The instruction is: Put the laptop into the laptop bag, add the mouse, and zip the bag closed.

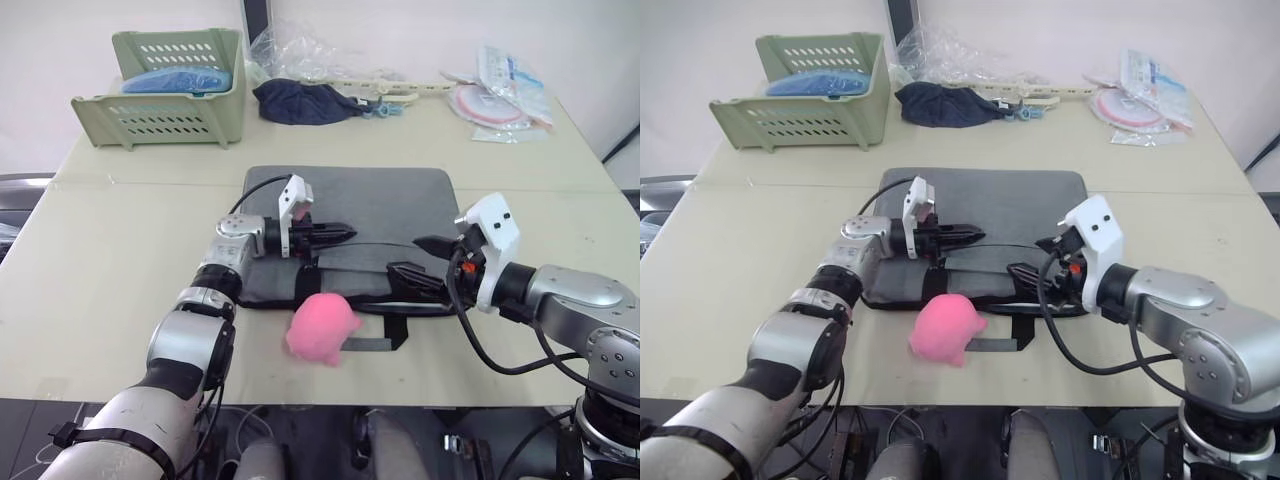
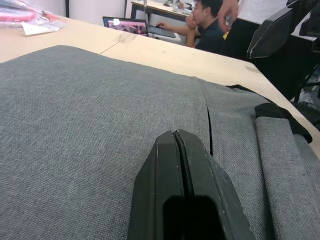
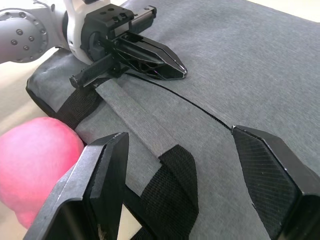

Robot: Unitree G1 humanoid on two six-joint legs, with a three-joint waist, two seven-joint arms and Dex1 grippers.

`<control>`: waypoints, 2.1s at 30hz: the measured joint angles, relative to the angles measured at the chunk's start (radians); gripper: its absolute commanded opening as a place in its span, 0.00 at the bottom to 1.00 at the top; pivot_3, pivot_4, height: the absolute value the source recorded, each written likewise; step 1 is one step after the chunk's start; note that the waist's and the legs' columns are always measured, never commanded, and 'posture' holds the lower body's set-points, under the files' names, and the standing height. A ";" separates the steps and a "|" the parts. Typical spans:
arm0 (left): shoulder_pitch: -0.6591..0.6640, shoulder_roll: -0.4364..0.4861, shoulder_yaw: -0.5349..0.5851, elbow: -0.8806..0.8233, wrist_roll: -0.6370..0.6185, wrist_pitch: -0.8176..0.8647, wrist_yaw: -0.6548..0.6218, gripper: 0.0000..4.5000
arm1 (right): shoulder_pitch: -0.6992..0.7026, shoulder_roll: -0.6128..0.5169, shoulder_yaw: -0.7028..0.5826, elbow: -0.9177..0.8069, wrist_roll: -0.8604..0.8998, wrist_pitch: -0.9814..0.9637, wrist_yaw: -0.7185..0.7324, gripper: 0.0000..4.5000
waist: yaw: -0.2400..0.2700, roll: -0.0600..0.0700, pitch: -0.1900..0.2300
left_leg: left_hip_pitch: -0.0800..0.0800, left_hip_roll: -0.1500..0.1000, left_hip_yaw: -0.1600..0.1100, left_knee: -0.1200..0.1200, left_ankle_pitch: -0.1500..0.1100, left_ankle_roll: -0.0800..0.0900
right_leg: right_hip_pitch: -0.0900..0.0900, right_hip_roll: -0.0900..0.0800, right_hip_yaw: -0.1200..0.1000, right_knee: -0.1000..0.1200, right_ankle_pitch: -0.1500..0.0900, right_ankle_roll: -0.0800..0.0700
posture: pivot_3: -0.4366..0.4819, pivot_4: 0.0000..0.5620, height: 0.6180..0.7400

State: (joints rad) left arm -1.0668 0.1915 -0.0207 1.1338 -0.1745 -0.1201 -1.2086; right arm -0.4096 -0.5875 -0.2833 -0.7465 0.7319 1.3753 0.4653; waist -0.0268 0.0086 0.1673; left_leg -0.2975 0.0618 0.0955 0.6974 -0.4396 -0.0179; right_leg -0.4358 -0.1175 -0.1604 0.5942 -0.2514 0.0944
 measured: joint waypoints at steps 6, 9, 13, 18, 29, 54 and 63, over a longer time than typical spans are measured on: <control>0.017 -0.023 0.005 0.027 0.022 -0.044 0.055 0.01 | 0.041 -0.004 0.001 0.000 0.000 -0.024 -0.007 0.82 | 0.003 0.001 -0.007 | 0.007 0.000 -0.001 0.000 -0.001 0.002 | 0.009 -0.001 0.000 -0.002 0.000 0.000 | 0.48 0.27 1.00; 0.020 -0.034 0.013 0.033 0.022 -0.044 0.063 0.01 | 0.044 -0.004 0.001 0.000 0.005 -0.023 -0.012 0.82 | 0.004 0.002 -0.010 | 0.008 0.000 -0.001 0.000 -0.002 0.003 | 0.009 -0.001 0.000 -0.002 0.000 0.000 | 0.48 0.27 1.00; 0.019 -0.040 0.026 0.039 0.022 -0.042 0.063 0.01 | 0.037 0.090 -0.057 0.000 0.053 0.021 -0.051 0.82 | 0.006 0.001 -0.014 | 0.008 0.000 -0.001 0.000 -0.002 0.003 | 0.010 0.000 0.000 -0.002 0.000 0.000 | 0.48 0.27 1.00; 0.001 -0.061 0.053 0.053 0.021 -0.010 0.058 0.01 | 0.088 0.275 -0.171 -0.016 0.210 0.204 -0.108 0.82 | 0.025 0.002 -0.016 | 0.007 -0.001 -0.001 0.000 -0.002 0.004 | 0.009 0.000 0.001 -0.003 0.000 0.000 | 0.48 0.27 1.00; -0.008 -0.057 0.073 0.055 0.021 0.058 -0.008 0.01 | 0.171 0.266 -0.239 0.033 0.464 0.234 -0.222 0.82 | 0.024 0.003 -0.017 | 0.008 -0.001 -0.001 -0.001 -0.003 0.004 | 0.009 0.000 0.001 -0.003 0.000 0.000 | 0.48 0.27 1.00; -0.011 -0.051 0.080 0.056 0.022 0.079 -0.016 0.01 | -0.038 -0.082 0.339 0.120 0.130 -0.286 0.082 0.82 | 0.022 0.001 -0.017 | 0.008 -0.002 -0.001 0.000 -0.004 0.005 | 0.009 0.000 0.001 -0.003 0.000 0.000 | 0.48 0.27 1.00; -0.013 -0.052 0.080 0.056 0.022 0.088 -0.013 0.01 | -0.090 -0.099 0.495 0.194 0.023 -0.382 0.216 0.82 | 0.020 0.001 -0.017 | 0.008 -0.002 -0.001 0.000 -0.004 0.005 | 0.009 0.000 0.001 -0.003 0.000 0.001 | 0.48 0.27 1.00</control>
State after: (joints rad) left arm -1.0803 0.1391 0.0594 1.1894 -0.1529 -0.0322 -1.2219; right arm -0.4993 -0.6869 0.2113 -0.5524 0.7544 0.9936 0.6808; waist -0.0063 0.0097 0.1503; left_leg -0.2892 0.0599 0.0948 0.6976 -0.4432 -0.0133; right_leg -0.4264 -0.1178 -0.1591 0.5908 -0.2509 0.0949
